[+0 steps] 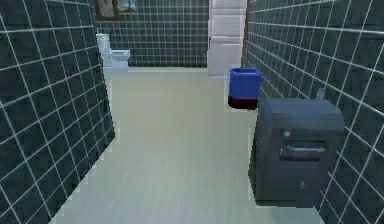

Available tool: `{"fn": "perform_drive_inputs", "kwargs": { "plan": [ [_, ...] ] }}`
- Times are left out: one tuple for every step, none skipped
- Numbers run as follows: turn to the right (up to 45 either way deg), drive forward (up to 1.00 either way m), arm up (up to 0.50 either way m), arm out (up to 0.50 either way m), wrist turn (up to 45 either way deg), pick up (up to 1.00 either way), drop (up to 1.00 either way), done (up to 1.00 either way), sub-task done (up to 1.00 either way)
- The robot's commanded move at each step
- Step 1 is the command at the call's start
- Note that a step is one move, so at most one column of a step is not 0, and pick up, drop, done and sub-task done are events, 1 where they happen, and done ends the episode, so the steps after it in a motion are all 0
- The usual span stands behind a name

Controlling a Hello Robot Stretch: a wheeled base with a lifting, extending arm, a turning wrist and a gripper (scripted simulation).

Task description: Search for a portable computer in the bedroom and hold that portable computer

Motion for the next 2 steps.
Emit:
{"fn": "perform_drive_inputs", "kwargs": {
  "plan": [
    [0.0, 1.00, 0.00, 0.00, 0.0, 0.00, 0.00, 0.00, 0.00],
    [0.0, 1.00, 0.00, 0.00, 0.0, 0.00, 0.00, 0.00, 0.00]
  ]
}}
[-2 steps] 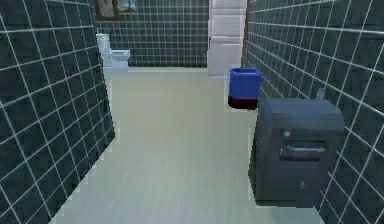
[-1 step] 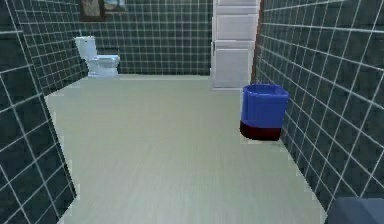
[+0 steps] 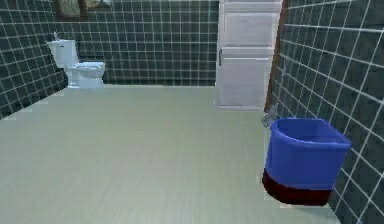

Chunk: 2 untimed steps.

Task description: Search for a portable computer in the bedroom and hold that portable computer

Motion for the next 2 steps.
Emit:
{"fn": "perform_drive_inputs", "kwargs": {
  "plan": [
    [0.0, 1.00, 0.00, 0.00, 0.0, 0.00, 0.00, 0.00, 0.00],
    [0.0, 1.00, 0.00, 0.00, 0.0, 0.00, 0.00, 0.00, 0.00]
  ]
}}
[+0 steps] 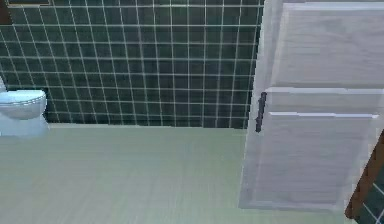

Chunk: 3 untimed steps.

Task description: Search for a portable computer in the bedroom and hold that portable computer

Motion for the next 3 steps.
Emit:
{"fn": "perform_drive_inputs", "kwargs": {
  "plan": [
    [0.0, 1.00, 0.00, 0.00, 0.0, 0.00, 0.00, 0.00, 0.00],
    [0.0, 0.15, 0.00, 0.00, 0.0, 0.00, 0.00, 0.00, 0.00],
    [3.0, 0.00, 0.00, 0.00, 0.0, 0.00, 0.00, 0.00, 0.00]
  ]
}}
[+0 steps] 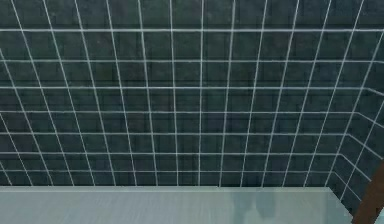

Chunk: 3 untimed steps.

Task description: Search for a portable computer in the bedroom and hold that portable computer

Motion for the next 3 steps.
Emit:
{"fn": "perform_drive_inputs", "kwargs": {
  "plan": [
    [0.0, 0.30, 0.00, 0.00, 0.0, 0.00, 0.00, 0.00, 0.00],
    [-15.0, 0.00, 0.00, 0.00, 0.0, 0.00, 0.00, 0.00, 0.00],
    [0.0, 0.45, 0.00, 0.00, 0.0, 0.00, 0.00, 0.00, 0.00]
  ]
}}
